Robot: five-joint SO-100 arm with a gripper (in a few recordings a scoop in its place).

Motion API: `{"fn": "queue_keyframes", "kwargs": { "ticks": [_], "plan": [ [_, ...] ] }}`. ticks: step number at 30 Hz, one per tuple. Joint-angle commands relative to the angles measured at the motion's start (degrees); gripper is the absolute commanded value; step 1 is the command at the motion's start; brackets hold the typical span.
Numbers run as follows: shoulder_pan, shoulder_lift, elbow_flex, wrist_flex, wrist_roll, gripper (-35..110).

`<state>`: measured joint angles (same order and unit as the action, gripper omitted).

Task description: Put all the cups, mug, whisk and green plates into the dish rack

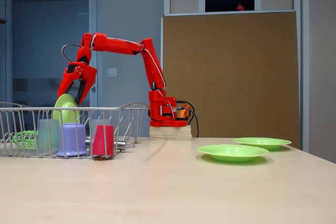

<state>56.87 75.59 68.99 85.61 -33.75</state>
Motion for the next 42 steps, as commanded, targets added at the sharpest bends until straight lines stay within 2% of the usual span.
{"fn": "queue_keyframes", "kwargs": {
  "ticks": [1, 11, 18, 22, 31, 33, 36, 39, 42],
  "plan": [
    [0.18, 0.7, -3.6, 1.93, -1.93, 32],
    [-6.24, 10.2, -4.66, 7.03, -0.7, 30],
    [-24.7, 27.77, 9.05, 6.5, 9.58, 25],
    [-38.06, 35.07, 18.72, 3.6, 20.04, 22],
    [-65.74, 41.22, 36.91, -11.51, 40.69, 8],
    [-70.49, 40.52, 39.46, -16.44, 41.31, 5],
    [-76.99, 38.06, 42.98, -24.79, 43.86, 8],
    [-83.5, 35.24, 44.38, -32.78, 46.93, 18],
    [-88.51, 31.64, 44.03, -35.16, 51.33, 29]
  ]
}}
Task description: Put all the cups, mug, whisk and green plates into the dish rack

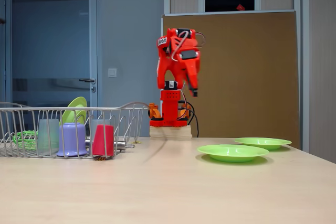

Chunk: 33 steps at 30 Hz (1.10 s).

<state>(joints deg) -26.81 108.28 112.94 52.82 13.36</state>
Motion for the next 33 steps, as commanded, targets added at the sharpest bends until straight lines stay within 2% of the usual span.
{"fn": "queue_keyframes", "kwargs": {
  "ticks": [1, 6, 18, 33],
  "plan": [
    [-6.06, -2.64, -0.18, -2.37, 6.68, 32],
    [-10.55, -10.63, 0.0, -7.12, 16.52, 39],
    [-16.61, -25.22, 12.74, -34.8, 31.29, 42],
    [-14.41, -36.56, 14.41, -50.71, 31.46, 33]
  ]
}}
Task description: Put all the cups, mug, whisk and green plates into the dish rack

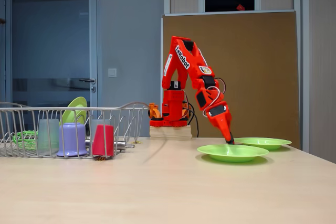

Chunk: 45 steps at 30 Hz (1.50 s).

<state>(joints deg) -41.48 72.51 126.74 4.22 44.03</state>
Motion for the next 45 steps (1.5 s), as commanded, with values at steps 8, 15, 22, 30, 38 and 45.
{"fn": "queue_keyframes", "kwargs": {
  "ticks": [8, 15, 22, 30, 38, 45],
  "plan": [
    [1.67, -6.33, 2.11, -11.51, 5.89, 18],
    [3.6, -9.67, 3.08, -19.78, 14.59, 0],
    [4.31, -0.35, -3.34, -0.35, 8.96, 0],
    [7.29, 4.92, -29.36, 39.99, -6.77, 0],
    [10.11, 3.69, -53.79, 65.48, -12.22, 0],
    [16.26, 3.69, -75.59, 83.23, -16.35, 0]
  ]
}}
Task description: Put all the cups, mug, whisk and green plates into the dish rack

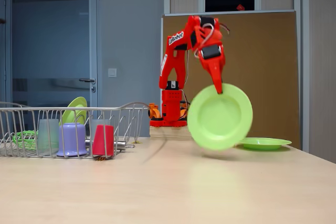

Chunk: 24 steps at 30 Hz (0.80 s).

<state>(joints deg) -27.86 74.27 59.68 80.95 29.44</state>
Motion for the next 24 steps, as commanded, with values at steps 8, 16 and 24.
{"fn": "queue_keyframes", "kwargs": {
  "ticks": [8, 16, 24],
  "plan": [
    [10.28, 6.77, -24.43, 17.67, -12.04, 0],
    [25.14, 27.16, -6.5, 17.14, -18.11, 0],
    [41.75, 40.78, 15.12, 15.38, -13.89, 0]
  ]
}}
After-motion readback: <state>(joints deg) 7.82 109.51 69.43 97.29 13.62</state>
